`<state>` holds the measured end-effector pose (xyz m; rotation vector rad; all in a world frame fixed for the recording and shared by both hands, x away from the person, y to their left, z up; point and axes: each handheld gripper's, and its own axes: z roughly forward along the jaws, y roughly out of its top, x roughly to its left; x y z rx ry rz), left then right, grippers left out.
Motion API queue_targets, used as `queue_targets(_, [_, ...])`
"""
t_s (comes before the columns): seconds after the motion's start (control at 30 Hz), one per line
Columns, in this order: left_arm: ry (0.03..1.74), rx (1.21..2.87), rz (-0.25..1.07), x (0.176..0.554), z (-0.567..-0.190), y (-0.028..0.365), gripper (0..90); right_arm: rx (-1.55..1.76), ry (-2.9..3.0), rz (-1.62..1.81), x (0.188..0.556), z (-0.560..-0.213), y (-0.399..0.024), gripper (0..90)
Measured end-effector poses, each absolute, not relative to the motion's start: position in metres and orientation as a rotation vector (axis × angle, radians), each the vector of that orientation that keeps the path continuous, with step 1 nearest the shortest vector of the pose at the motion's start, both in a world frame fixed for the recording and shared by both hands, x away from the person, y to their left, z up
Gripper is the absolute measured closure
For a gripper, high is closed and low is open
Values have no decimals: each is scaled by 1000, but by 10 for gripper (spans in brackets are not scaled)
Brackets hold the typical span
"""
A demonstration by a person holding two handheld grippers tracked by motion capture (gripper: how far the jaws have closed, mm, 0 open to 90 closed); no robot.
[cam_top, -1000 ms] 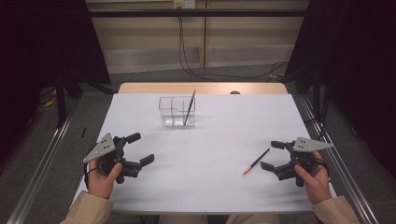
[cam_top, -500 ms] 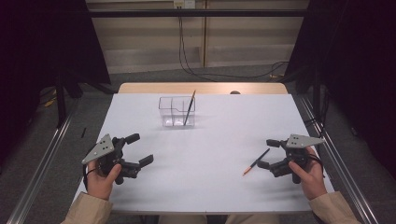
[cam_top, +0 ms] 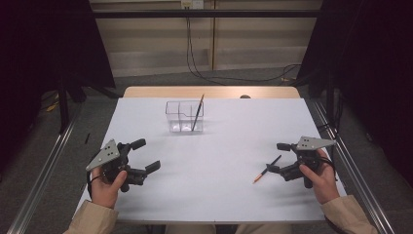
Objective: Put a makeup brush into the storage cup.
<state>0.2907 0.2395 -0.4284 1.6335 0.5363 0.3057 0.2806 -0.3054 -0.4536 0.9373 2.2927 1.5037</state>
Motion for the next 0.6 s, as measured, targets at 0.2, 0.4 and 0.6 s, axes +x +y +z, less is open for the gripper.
queue_targets(0.2, [536, 1636, 299, 291, -429, 237, 28, 940, 2285, 1515, 285, -453, -303, 30])
queue_targets(0.4, [528, 1646, 298, 291, -429, 237, 28, 936, 2284, 1512, 293, -451, -299, 31])
queue_targets(0.6, [527, 1648, 300, 291, -429, 238, 28, 923, 2320, 1484, 302, -450, -293, 31])
